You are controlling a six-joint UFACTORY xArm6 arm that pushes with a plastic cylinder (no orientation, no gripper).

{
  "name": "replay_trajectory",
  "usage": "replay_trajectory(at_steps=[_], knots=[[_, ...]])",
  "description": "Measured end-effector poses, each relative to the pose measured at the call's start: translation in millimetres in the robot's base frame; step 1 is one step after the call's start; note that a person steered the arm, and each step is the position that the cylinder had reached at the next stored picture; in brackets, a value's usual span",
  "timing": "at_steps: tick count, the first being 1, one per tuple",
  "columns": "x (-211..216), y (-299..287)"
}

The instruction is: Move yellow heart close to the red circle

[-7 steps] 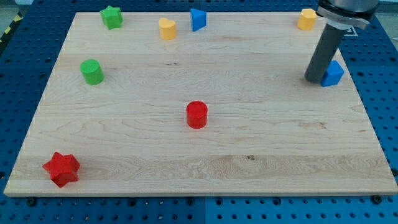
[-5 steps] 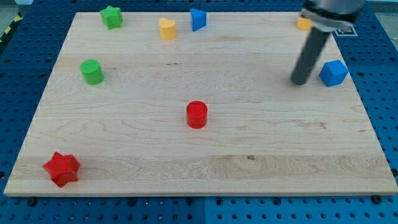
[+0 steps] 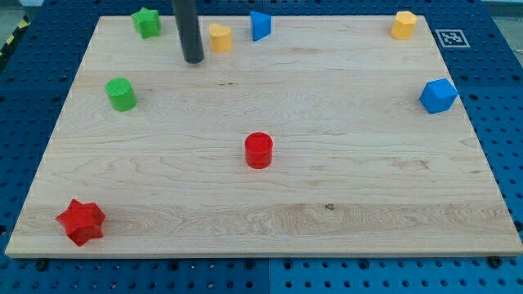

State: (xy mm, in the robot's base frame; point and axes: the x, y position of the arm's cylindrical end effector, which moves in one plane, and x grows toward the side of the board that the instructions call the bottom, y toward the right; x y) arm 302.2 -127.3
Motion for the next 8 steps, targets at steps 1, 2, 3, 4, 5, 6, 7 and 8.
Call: replay_trajectory(at_steps=[1, 2, 3, 4, 5, 6, 7, 8], knots=[[-5, -38], [-16, -43], [-24, -34], [-48, -21], [-76, -5], [-93, 28], [-93, 47], [-86, 47]])
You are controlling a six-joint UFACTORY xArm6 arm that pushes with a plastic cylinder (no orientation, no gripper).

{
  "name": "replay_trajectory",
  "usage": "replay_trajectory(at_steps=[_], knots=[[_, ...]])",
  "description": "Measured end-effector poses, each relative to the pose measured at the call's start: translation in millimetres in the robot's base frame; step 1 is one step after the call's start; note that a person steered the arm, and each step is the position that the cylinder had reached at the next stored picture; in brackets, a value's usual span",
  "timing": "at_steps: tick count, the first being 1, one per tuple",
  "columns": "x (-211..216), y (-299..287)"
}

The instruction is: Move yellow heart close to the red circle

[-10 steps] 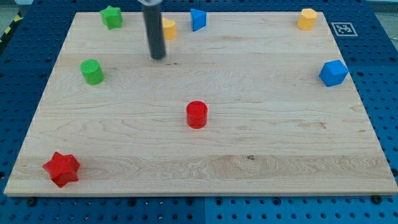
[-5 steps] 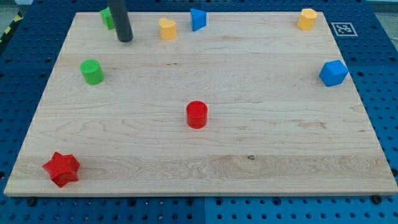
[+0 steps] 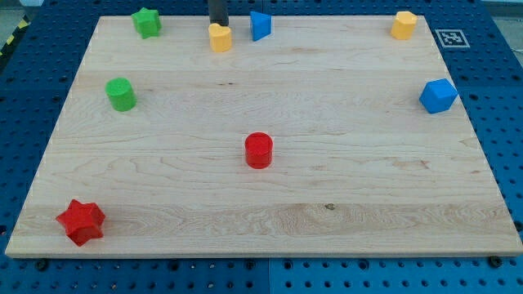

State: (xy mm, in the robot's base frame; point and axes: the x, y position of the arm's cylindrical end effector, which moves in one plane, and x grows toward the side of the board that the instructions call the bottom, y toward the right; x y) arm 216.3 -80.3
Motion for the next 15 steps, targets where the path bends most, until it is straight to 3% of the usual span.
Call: replay_trajectory(at_steps=[3, 7, 10, 15], knots=[[51, 1], [177, 2], [183, -6], [252, -35]])
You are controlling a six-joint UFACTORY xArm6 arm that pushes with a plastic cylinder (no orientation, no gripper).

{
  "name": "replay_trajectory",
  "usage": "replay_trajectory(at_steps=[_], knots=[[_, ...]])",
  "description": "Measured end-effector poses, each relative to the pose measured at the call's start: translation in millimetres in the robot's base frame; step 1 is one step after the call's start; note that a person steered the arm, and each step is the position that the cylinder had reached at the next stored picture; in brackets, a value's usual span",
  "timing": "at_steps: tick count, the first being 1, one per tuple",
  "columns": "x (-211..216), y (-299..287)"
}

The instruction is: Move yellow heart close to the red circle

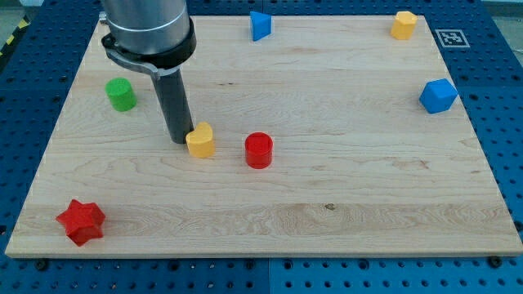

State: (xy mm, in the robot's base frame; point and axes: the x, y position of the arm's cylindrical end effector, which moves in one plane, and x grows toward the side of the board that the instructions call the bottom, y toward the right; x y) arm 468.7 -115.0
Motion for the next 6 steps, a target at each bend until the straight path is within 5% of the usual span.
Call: replay_trajectory(at_steps=[3, 6], knots=[[14, 39], [13, 168]])
